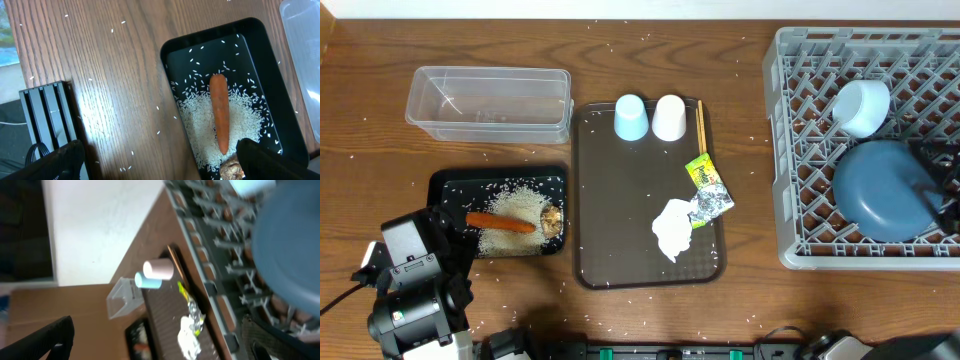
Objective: Sort waste into correct bins and load items into the dishwasher rack
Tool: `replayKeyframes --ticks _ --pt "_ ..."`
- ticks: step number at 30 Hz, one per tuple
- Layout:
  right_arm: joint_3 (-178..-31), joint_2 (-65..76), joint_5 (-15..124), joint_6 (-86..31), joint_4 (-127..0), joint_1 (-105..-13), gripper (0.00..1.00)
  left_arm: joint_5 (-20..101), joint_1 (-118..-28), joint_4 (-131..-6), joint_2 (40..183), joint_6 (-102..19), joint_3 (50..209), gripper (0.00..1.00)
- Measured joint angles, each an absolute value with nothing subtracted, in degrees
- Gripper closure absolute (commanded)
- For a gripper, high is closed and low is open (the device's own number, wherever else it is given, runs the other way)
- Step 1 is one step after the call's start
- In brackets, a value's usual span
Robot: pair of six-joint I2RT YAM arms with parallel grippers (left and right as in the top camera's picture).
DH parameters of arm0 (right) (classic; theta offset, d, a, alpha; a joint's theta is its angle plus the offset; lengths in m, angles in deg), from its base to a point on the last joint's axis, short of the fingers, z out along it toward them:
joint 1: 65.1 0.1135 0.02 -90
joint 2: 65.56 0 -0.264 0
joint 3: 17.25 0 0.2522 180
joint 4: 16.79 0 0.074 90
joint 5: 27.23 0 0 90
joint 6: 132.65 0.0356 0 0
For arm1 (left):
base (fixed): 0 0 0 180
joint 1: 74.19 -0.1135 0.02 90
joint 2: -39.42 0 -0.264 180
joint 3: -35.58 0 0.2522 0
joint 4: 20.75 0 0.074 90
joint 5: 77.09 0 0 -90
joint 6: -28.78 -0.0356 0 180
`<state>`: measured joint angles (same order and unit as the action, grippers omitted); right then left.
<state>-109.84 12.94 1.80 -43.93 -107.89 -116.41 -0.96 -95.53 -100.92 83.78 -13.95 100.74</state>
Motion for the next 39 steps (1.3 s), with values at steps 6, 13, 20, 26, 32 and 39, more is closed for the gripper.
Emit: replayKeyframes --ticks 6,13,20,26,32,39 --pt "-112.6 4.7 4.4 -40.2 -100.3 -115.9 0.02 -1.0 -95.5 -100.9 83.8 -14.0 100.7 0.02" --pt "-112.8 3.1 15.7 -32.7 -89.1 -104.6 0.05 -1.0 -95.5 -100.9 83.8 -14.0 100.7 0.02" --pt "-112.8 9.2 35.3 -27.7 -75.2 -84.7 0.91 -1.0 -95.5 -100.9 83.8 -14.0 100.7 0.02" --pt "-112.9 19.9 53.3 -25.6 -69.6 -74.8 0.99 -0.9 -95.5 -100.9 83.8 -14.0 100.7 0.02" --pt "-115.1 33.9 65.9 -25.3 -69.5 -73.6 0.99 -0.9 -95.5 -100.9 83.8 -14.0 100.7 0.02" --pt "-118.6 41.1 70.4 -25.8 -69.9 -74.2 0.99 -1.0 -95.5 -100.9 83.8 -14.0 100.7 0.02"
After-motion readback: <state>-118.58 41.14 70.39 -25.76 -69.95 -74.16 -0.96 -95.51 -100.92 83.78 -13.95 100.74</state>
